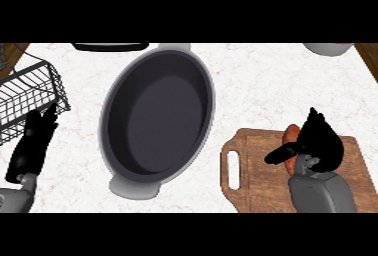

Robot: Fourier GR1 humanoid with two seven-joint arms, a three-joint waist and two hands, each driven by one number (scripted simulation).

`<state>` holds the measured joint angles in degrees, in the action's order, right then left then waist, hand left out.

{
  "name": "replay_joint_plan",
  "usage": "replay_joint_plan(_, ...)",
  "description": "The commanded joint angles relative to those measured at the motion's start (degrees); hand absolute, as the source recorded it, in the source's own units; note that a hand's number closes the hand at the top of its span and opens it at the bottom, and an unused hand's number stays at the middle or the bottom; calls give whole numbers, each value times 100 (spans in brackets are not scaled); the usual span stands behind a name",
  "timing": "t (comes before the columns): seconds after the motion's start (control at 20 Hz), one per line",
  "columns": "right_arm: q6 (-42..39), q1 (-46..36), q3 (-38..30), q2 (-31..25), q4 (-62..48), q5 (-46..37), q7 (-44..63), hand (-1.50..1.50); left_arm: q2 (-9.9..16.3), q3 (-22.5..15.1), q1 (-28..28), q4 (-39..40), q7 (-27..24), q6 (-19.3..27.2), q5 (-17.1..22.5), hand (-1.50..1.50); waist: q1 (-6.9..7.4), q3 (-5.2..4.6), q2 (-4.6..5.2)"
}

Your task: Pick the sweet potato from the cutting board and place it in the pot

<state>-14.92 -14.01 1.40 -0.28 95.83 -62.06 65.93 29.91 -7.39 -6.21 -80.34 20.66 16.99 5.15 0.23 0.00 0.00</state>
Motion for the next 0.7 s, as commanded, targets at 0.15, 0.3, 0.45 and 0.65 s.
replay_joint_plan(0.15,244,333,-136,26,-190,47,469,-150,-3,224,193,-219,68,-116,-54,0,-7,1,-8)
replay_joint_plan(0.3,720,181,167,27,-688,71,660,-150,-32,291,-158,-20,220,-156,-168,0,-10,1,1)
replay_joint_plan(0.45,662,335,-13,27,-583,53,430,-150,-15,324,4,-256,260,-291,-245,0,-13,1,-3)
replay_joint_plan(0.65,766,-87,-164,1,-918,-208,-70,150,-362,421,-184,116,146,-326,-469,0,-16,0,3)
